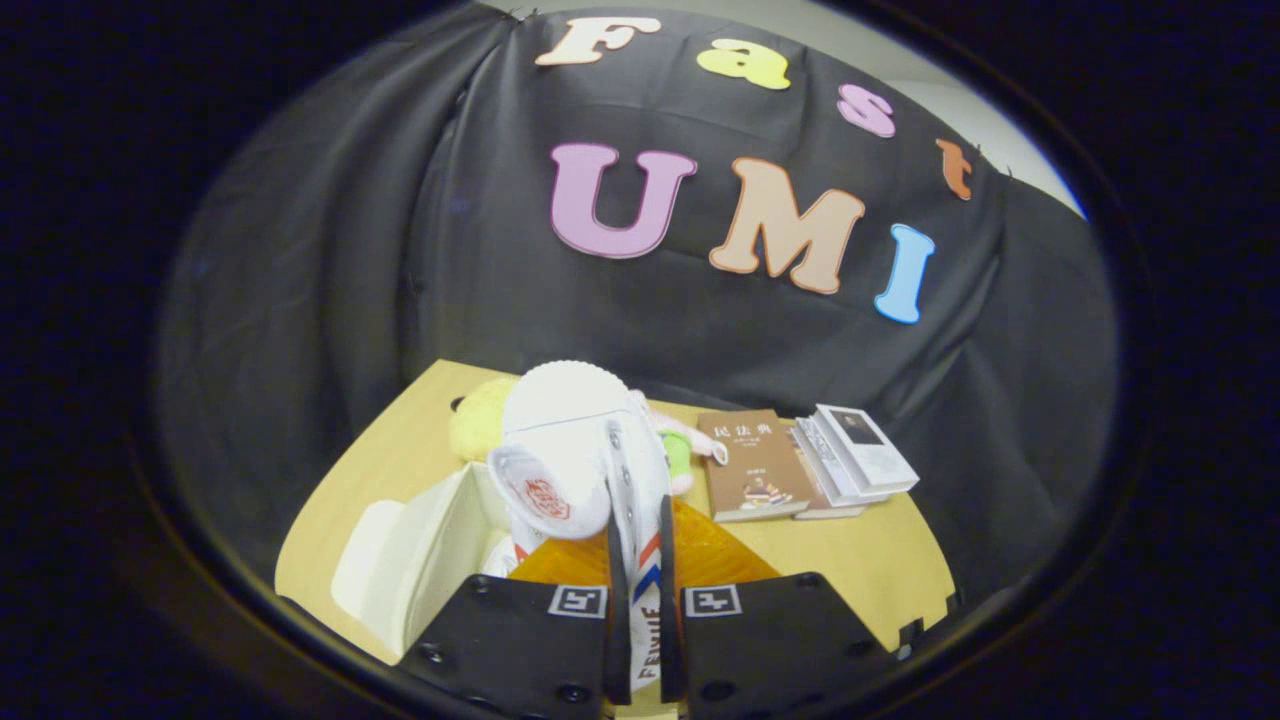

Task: Open the storage box then place both shoes into the box .Put the left shoe in first, then the right shoe, with the right side of both shoes facing outward in a uniform manner.

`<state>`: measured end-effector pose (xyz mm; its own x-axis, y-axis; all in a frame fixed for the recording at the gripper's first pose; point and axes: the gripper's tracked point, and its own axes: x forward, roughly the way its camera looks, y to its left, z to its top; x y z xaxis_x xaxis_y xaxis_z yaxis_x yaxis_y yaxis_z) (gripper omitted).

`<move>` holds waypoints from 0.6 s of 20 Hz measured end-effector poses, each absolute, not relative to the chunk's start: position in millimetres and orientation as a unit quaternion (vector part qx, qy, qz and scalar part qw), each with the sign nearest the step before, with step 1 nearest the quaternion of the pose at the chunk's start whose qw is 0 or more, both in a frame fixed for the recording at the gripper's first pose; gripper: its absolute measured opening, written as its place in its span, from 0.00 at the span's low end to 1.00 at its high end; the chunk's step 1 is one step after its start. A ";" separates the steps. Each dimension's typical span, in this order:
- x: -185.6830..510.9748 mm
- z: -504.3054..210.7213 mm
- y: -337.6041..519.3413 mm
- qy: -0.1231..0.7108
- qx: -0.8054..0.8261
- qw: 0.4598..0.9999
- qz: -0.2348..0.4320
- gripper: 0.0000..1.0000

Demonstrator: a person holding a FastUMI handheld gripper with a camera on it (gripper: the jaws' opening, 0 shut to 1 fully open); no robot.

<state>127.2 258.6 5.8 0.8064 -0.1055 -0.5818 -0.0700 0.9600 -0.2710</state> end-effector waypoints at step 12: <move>115.8 -28.8 229.0 0.351 -0.012 0.935 -0.047 0.07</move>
<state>115.8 229.0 -28.8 0.7491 -0.0961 -0.6555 0.0794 0.9953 -0.0553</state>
